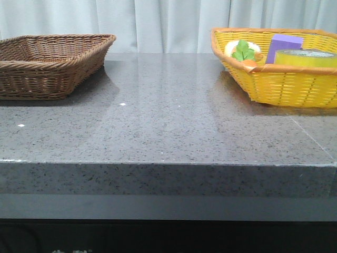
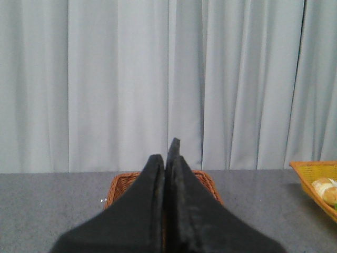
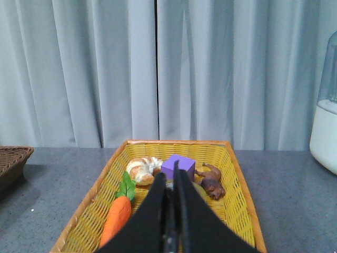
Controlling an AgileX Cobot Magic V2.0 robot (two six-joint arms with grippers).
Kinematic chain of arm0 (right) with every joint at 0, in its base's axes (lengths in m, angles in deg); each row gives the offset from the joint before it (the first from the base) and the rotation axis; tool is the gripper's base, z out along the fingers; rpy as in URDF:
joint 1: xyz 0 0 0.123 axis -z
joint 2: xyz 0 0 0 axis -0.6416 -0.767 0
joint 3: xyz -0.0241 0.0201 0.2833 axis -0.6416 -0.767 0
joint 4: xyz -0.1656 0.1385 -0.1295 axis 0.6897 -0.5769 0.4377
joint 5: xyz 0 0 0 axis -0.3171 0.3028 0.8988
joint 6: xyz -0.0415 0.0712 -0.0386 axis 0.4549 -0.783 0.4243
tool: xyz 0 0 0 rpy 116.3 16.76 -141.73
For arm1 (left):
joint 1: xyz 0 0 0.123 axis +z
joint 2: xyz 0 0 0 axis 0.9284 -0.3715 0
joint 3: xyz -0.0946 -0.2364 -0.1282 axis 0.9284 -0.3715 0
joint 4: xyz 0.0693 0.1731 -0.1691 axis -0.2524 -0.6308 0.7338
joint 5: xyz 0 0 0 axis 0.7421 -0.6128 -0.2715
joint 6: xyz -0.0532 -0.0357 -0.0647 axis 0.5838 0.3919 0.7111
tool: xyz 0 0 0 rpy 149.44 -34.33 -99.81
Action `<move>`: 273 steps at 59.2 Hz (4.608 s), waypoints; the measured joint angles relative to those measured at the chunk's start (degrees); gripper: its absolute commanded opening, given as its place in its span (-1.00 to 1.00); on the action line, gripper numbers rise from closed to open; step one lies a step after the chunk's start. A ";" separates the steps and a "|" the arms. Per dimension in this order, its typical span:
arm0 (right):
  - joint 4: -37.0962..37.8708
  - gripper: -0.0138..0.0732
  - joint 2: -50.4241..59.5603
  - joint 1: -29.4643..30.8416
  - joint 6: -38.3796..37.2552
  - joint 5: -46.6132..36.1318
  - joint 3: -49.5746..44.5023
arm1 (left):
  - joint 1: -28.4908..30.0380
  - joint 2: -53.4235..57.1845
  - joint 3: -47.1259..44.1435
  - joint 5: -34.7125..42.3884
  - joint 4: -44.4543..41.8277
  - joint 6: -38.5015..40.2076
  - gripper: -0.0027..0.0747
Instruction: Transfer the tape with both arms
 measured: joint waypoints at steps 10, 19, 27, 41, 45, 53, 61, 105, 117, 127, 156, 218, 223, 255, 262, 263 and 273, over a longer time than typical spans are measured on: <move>0.00 -0.84 -6.99 0.00 0.00 7.09 5.01 | 0.00 -8.00 5.09 -7.20 0.00 0.00 -0.98; 0.00 -0.84 -12.79 0.00 0.00 12.23 5.33 | 0.00 -13.37 5.13 -10.36 0.00 0.00 -0.98; 0.00 -0.84 -17.21 0.00 0.00 14.54 5.33 | 0.00 -16.77 3.94 -10.85 0.00 0.00 -0.98; 0.00 -0.84 -23.33 0.00 0.00 15.44 5.33 | 0.00 -22.59 2.94 -11.12 -0.12 0.00 -0.98; 0.00 -0.82 -24.56 0.00 0.00 15.64 5.33 | 0.00 -23.78 2.94 -11.00 -0.15 0.00 -0.98; 0.04 -0.47 -26.36 0.00 0.00 15.74 5.33 | 0.00 -25.02 2.94 -9.43 -0.24 0.00 -0.70; 0.04 0.32 -27.33 0.00 0.00 15.74 5.33 | 0.00 -25.06 2.94 -8.85 -0.24 0.00 0.10; 0.04 0.48 -43.84 1.15 -2.15 21.18 22.32 | -18.67 -25.06 2.94 -6.13 3.43 -4.21 0.34; 0.04 0.48 -55.91 3.28 -2.15 25.14 33.25 | -28.20 -25.06 2.94 -6.10 3.43 -4.43 0.34; 0.04 0.48 -66.27 3.99 -2.15 27.62 42.34 | -32.53 -25.06 2.94 -6.00 3.43 -4.65 0.34; 2.44 0.27 -92.65 4.12 -1.79 34.14 63.17 | -33.25 -25.06 2.94 -5.17 3.43 -4.65 0.34; 3.12 -0.55 -105.99 4.48 -1.79 39.72 73.86 | -33.25 -25.06 2.94 -5.17 3.43 -4.65 0.34; 3.15 -0.55 -105.99 4.48 -1.79 41.82 75.76 | -33.25 -25.06 2.94 -5.17 3.43 -4.65 0.34; 2.93 -0.55 -94.16 -8.52 0.60 43.54 79.80 | -33.25 -25.06 2.94 -5.17 3.43 -4.65 0.34; 2.88 -0.55 -93.69 -14.88 0.96 43.21 79.80 | -33.25 -25.06 2.94 -5.17 3.43 -4.65 0.34; 2.88 -0.55 -93.69 -15.63 0.96 43.21 79.80 | -33.25 -25.06 2.94 -5.17 3.43 -4.65 0.34; 2.76 -0.55 -93.80 -23.75 2.24 42.29 79.80 | -33.25 -25.06 2.94 -5.17 3.43 -4.65 0.34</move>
